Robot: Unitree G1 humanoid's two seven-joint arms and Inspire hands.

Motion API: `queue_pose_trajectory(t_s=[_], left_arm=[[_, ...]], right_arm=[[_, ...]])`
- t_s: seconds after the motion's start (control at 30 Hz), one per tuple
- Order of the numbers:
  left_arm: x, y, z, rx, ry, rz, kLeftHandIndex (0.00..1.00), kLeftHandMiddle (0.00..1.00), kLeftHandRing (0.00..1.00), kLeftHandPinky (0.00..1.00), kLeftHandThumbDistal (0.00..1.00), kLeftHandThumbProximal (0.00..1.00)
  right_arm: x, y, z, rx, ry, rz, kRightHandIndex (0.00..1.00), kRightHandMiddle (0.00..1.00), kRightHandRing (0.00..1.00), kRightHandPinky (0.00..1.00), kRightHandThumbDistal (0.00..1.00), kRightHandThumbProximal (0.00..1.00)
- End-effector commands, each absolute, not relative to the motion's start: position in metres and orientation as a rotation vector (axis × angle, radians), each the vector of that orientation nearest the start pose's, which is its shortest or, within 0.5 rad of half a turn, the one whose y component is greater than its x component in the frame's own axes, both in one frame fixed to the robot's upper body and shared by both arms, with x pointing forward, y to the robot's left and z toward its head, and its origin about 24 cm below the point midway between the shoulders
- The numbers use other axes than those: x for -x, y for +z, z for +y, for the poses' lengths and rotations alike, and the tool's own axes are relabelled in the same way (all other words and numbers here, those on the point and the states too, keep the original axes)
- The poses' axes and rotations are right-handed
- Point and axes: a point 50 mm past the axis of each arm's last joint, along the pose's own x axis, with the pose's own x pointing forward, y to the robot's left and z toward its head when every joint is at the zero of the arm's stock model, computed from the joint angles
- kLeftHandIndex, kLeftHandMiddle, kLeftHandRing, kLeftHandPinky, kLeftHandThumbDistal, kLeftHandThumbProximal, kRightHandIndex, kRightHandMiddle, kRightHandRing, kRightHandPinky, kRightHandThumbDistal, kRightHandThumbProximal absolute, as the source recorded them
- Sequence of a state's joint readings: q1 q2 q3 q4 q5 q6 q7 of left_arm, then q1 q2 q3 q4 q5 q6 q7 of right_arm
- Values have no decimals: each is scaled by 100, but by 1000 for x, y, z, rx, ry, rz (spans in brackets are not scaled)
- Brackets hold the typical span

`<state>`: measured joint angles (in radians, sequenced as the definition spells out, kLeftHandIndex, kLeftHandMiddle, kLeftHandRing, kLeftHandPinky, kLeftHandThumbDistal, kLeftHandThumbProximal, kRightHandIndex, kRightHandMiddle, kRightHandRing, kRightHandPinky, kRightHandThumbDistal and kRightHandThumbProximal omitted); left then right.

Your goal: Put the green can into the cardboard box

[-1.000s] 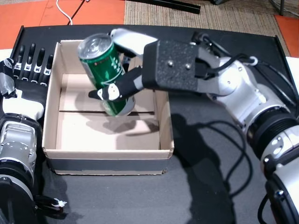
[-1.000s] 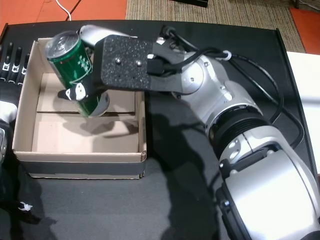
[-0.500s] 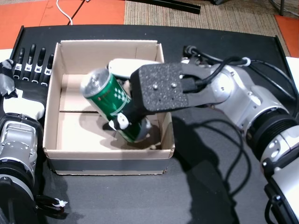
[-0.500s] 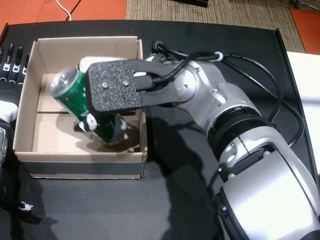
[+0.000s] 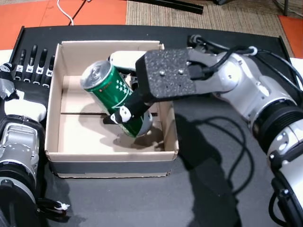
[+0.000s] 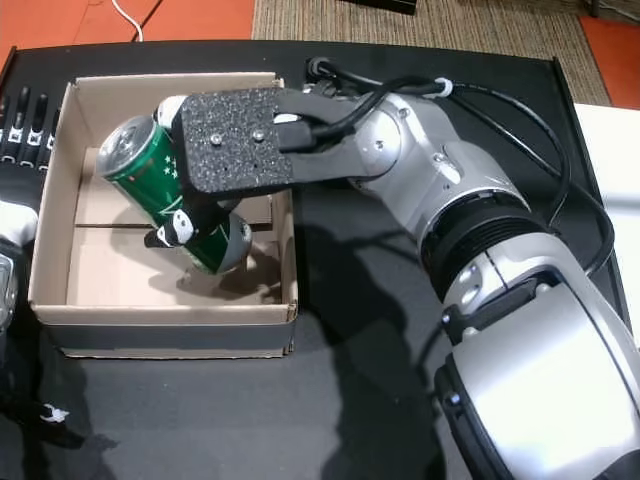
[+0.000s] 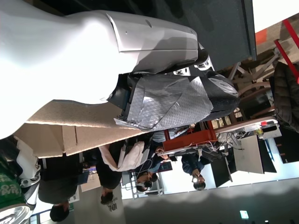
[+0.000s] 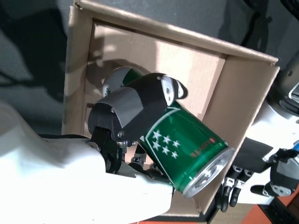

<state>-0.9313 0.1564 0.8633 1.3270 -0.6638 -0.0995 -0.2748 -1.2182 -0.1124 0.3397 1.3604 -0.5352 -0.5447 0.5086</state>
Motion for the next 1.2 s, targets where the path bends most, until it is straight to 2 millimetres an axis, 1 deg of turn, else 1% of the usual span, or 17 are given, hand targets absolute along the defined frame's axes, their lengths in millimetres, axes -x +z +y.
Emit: queue_pose_trajectory(t_s=[0.0, 0.03, 0.07, 0.13, 0.17, 0.27, 0.4, 0.5, 0.6, 0.73, 0.83, 0.9, 1.0, 1.07, 1.1, 1.13, 1.17], left_arm=[[-379, 51, 203, 1189, 251, 15, 51, 52, 69, 87, 0, 94], [-380, 51, 203, 1188, 256, 20, 51, 51, 68, 87, 0, 94], [-380, 51, 203, 1183, 260, 23, 54, 52, 67, 85, 0, 94], [-380, 51, 202, 1179, 262, 22, 58, 56, 69, 86, 0, 95], [-380, 51, 202, 1180, 261, 21, 59, 58, 71, 86, 0, 95], [-380, 52, 202, 1183, 256, 20, 59, 62, 75, 90, 0, 96], [-380, 52, 202, 1188, 256, 19, 57, 62, 75, 88, 0, 95], [-380, 52, 203, 1195, 264, 24, 53, 59, 72, 86, 0, 93], [-380, 52, 203, 1197, 267, 24, 51, 59, 74, 86, 0, 92], [-379, 51, 204, 1204, 250, 9, 55, 64, 79, 90, 0, 96], [-379, 51, 204, 1205, 251, 6, 54, 61, 74, 87, 0, 95], [-379, 50, 204, 1203, 259, 10, 52, 57, 71, 84, 0, 91], [-378, 50, 205, 1195, 267, 18, 50, 55, 69, 83, 0, 89], [-378, 50, 206, 1193, 270, 19, 51, 57, 71, 85, 0, 91], [-378, 50, 207, 1192, 270, 16, 51, 57, 72, 85, 0, 92], [-378, 50, 207, 1190, 274, 19, 51, 57, 71, 84, 0, 93], [-378, 50, 208, 1190, 275, 21, 52, 58, 70, 85, 0, 94]], right_arm=[[-390, 150, -38, 1080, 1023, -204, 68, 73, 82, 89, 43, 38], [-390, 150, -38, 1073, 1023, -206, 69, 77, 86, 93, 49, 42], [-390, 150, -38, 1070, 1021, -207, 72, 81, 91, 98, 63, 51], [-390, 150, -39, 1074, 1016, -204, 76, 85, 96, 100, 77, 61], [-390, 150, -39, 1075, 1014, -201, 78, 87, 99, 100, 80, 62], [-391, 152, -39, 1074, 1011, -196, 80, 91, 100, 100, 86, 64], [-391, 152, -38, 1070, 1008, -193, 81, 92, 100, 100, 88, 62], [-391, 152, -38, 1074, 1007, -194, 80, 92, 100, 100, 88, 62], [-391, 152, -38, 1073, 1006, -195, 79, 92, 100, 100, 88, 62], [-391, 152, -37, 1072, 1005, -198, 79, 91, 100, 100, 88, 62], [-392, 153, -37, 1060, 1004, -191, 79, 92, 100, 100, 89, 60], [-392, 155, -37, 1052, 1000, -194, 79, 92, 100, 100, 88, 60], [-393, 161, -39, 1044, 983, -229, 79, 92, 100, 100, 84, 57], [-394, 168, -41, 1056, 953, -280, 76, 90, 100, 100, 88, 63], [-395, 172, -42, 1060, 928, -314, 76, 90, 100, 100, 87, 60], [-396, 179, -44, 1052, 894, -354, 75, 89, 100, 100, 91, 58], [-397, 187, -46, 1039, 856, -402, 76, 90, 100, 100, 91, 55]])
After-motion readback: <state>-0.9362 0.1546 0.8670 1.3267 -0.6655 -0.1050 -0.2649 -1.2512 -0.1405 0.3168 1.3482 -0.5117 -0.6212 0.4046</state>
